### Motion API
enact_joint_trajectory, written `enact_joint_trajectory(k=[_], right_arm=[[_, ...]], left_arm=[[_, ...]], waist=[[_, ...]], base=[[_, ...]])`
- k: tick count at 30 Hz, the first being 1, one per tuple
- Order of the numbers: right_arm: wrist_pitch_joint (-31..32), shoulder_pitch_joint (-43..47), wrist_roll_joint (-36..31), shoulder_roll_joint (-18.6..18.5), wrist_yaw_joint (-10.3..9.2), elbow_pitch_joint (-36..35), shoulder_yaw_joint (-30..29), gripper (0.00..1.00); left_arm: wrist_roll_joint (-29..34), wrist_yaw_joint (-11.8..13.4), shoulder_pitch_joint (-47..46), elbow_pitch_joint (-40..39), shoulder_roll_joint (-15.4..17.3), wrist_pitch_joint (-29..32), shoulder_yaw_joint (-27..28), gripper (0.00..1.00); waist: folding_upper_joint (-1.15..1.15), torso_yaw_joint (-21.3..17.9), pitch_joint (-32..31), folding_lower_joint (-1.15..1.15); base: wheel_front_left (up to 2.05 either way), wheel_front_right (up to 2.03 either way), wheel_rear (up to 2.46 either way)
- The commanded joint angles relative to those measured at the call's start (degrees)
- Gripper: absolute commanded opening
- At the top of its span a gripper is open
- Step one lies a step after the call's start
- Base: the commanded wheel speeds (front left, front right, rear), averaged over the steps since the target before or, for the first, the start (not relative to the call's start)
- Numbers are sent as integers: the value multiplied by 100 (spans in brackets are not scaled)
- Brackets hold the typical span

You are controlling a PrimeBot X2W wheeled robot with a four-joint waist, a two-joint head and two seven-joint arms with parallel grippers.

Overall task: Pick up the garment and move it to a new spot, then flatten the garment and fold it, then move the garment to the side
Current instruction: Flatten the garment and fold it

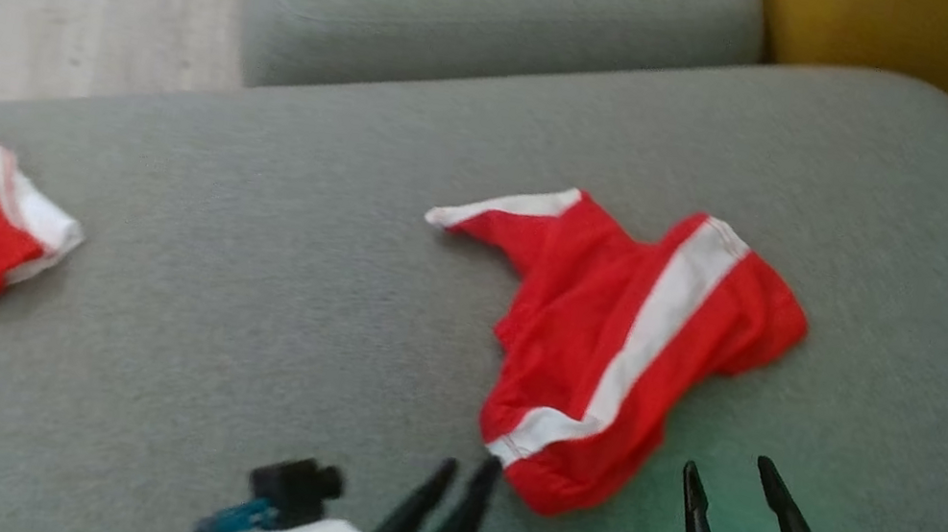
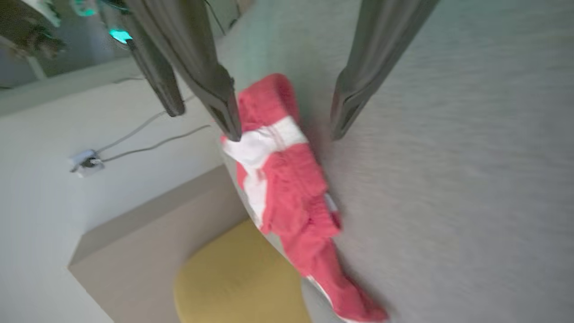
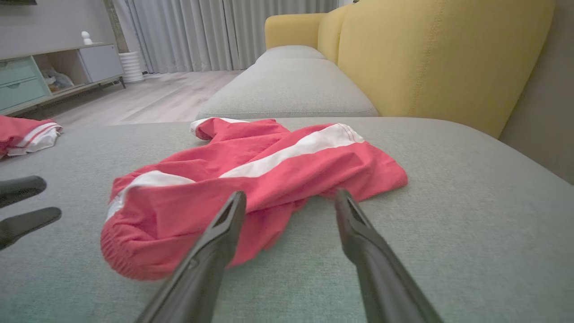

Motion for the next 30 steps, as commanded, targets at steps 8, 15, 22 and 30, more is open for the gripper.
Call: enact_joint_trajectory(k=[8,15,22,30], right_arm=[[-22,-386,-90,-35,-4,-203,143,100],[-22,-441,-72,-34,-4,-222,125,100],[-22,-450,-64,-34,-4,-233,97,100],[-22,-456,-51,-34,-4,-218,113,100]], left_arm=[[-663,-34,-566,-138,-85,57,-582,100],[-917,-34,-871,125,-18,-368,-611,100],[-1107,-35,-1013,122,52,-596,-603,100],[-1141,-35,-1012,-148,128,-660,-632,0]], waist=[[0,-456,311,-1],[0,-633,450,-1],[0,-654,489,-1],[0,-559,506,-1]], base=[[0,0,0],[0,0,0],[0,0,0],[0,0,0]])
